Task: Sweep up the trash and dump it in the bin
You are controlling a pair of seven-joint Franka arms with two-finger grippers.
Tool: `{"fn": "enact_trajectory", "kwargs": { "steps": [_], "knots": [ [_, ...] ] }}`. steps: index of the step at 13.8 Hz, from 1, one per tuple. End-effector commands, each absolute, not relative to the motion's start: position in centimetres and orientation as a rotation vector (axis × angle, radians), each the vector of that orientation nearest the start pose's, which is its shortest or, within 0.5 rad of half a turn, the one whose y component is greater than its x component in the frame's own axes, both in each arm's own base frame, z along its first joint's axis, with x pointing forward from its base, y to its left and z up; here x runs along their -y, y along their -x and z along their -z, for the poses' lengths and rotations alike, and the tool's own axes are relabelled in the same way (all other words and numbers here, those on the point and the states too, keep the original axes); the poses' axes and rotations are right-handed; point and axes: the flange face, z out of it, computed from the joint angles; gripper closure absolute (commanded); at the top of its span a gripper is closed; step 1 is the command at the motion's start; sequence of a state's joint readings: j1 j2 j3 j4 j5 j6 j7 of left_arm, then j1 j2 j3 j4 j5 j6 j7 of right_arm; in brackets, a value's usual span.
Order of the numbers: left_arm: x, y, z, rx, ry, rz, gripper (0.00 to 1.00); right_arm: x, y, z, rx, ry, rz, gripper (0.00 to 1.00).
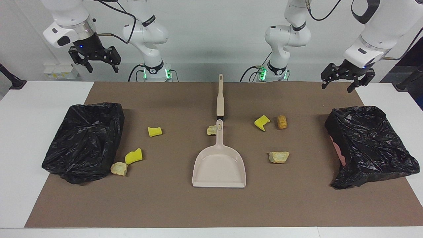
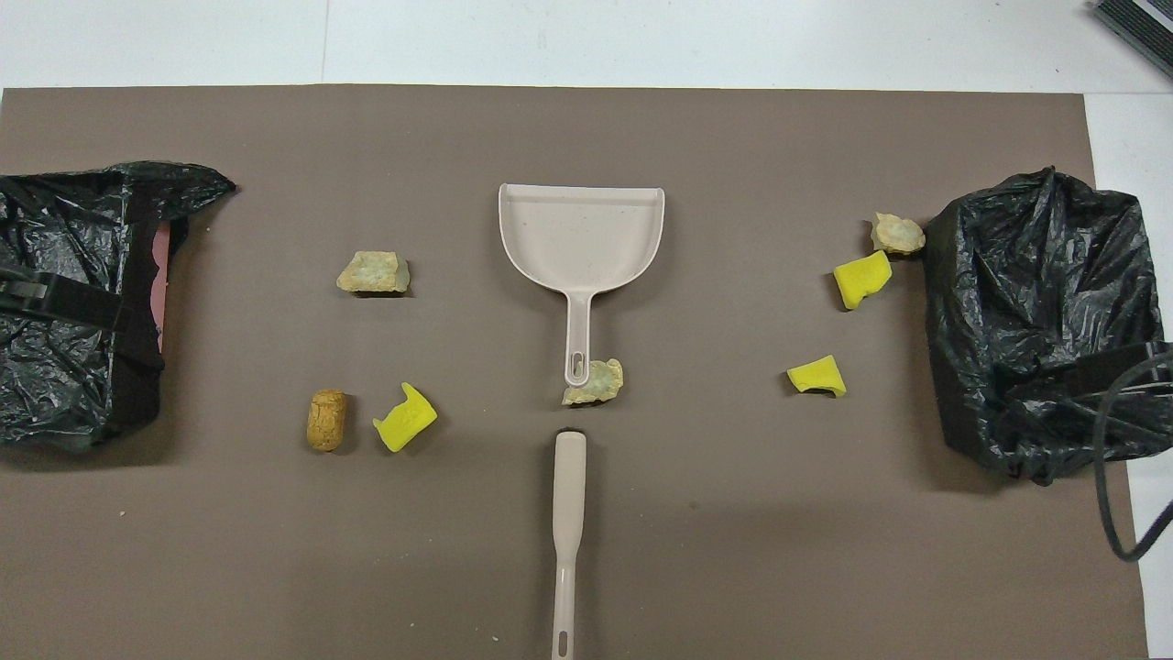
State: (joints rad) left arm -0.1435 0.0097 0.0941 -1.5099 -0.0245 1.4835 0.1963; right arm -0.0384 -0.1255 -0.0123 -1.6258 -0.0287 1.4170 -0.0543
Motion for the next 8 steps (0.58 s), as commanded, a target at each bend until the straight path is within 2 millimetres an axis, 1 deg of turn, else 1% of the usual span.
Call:
{"fn": "enact_trajectory", "kwargs": {
  "steps": [1, 8],
  "knots": [
    [3.09, -54.29, -64.86, -0.398, 3.141, -0.043, 0.00, 2.66, -49.35, -65.26, 0.054, 3.158, -0.118, 0.00],
    [3.71, -54.07, -64.72, -0.390, 3.139, -0.054, 0.00, 2.05, -49.24, -65.31, 0.057, 3.157, -0.120, 0.00]
  ]
}}
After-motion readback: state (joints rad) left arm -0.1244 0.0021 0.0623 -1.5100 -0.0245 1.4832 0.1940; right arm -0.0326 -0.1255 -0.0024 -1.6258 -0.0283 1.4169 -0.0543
